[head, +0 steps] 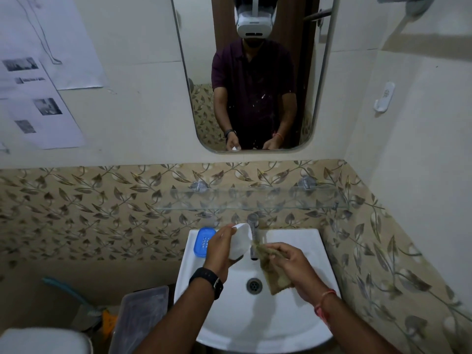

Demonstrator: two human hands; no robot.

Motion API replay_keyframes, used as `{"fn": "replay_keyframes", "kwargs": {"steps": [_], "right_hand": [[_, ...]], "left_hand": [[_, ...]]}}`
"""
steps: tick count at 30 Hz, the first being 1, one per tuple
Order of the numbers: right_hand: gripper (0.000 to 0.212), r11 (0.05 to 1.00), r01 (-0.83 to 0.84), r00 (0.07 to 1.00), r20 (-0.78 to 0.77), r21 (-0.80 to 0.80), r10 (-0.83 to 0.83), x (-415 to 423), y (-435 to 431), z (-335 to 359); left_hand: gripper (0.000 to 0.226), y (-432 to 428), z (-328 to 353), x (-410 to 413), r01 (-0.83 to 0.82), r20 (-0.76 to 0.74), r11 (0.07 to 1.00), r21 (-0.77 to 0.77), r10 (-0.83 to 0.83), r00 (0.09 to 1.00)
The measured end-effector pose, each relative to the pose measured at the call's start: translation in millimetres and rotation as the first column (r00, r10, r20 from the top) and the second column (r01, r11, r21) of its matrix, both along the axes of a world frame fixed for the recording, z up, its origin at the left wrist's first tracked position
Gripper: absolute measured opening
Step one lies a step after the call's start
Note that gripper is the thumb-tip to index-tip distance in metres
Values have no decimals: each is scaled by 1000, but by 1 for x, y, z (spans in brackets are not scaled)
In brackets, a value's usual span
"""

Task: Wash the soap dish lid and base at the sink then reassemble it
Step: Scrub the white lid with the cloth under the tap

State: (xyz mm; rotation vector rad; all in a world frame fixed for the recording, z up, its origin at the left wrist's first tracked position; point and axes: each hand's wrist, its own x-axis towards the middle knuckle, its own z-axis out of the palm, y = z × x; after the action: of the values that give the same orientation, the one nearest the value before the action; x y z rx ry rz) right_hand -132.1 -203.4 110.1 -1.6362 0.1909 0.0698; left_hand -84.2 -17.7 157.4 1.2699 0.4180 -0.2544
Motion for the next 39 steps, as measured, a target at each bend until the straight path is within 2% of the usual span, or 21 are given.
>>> {"fn": "replay_keyframes", "kwargs": {"steps": [2,5,8,10,12,14,16,18,22,24,26,28,32,35,36,37,38,39], "right_hand": [[33,969,145,984,130,-202,-121,8,0,4],[39,829,180,945,326,-529,3,23,10,13],[43,656,74,929,291,-751,229,29,27,12],[39,541,48,933,231,-839,276,27,35,7],[40,542,13,949,182,-840,259,24,43,-1],[40,604,-34,951,160,-796,265,21,52,-2],[37,717,-95,956,137,-691,259,21,57,9],[39,810,-216,949,78,-546,306,21,58,24],[38,888,-422,900,35,-183,435,22,60,40],[31,894,-432,900,-4,121,436,20,56,46],[29,816,-361,909,-24,451,416,19,54,52],[31,733,-263,932,-30,628,360,17,57,54],[29,635,-52,978,-89,771,189,17,61,58],[32,556,219,976,-192,802,-107,28,54,58],[32,574,268,963,-192,774,-191,31,52,57],[31,649,296,952,-161,701,-259,32,51,55],[28,769,320,942,-98,554,-322,32,50,53],[26,883,344,929,23,320,-370,32,49,48]], "left_hand": [[26,0,-1,-2,-3,-4,1000,4,3,1000],[24,-4,-2,-7,24,-12,999,35,-23,1000],[14,-11,1,-10,53,-9,996,69,-53,999],[14,-13,4,-11,84,25,991,105,-87,996],[20,-14,4,-11,87,84,982,167,-102,991],[21,-13,1,-11,39,149,976,215,-72,986],[21,-11,-2,-13,-3,207,966,257,-52,977],[25,-8,-7,-15,-23,251,970,243,-40,967],[31,-5,-6,-19,-70,350,974,214,-10,937],[39,-5,-4,-22,-62,429,976,211,-36,902],[36,-5,-2,-24,-38,478,980,195,-61,876],[36,-5,-2,-25,-13,486,987,158,-66,872],[38,-2,-6,-28,-11,474,991,134,-54,879],[37,3,-12,-32,-37,463,995,98,-13,886],[39,5,-13,-33,-48,452,995,82,6,892],[41,7,-15,-34,-49,445,996,75,10,895],[43,7,-16,-35,-44,449,995,86,1,894],[42,7,-17,-35,-39,464,994,106,-15,886]]}}
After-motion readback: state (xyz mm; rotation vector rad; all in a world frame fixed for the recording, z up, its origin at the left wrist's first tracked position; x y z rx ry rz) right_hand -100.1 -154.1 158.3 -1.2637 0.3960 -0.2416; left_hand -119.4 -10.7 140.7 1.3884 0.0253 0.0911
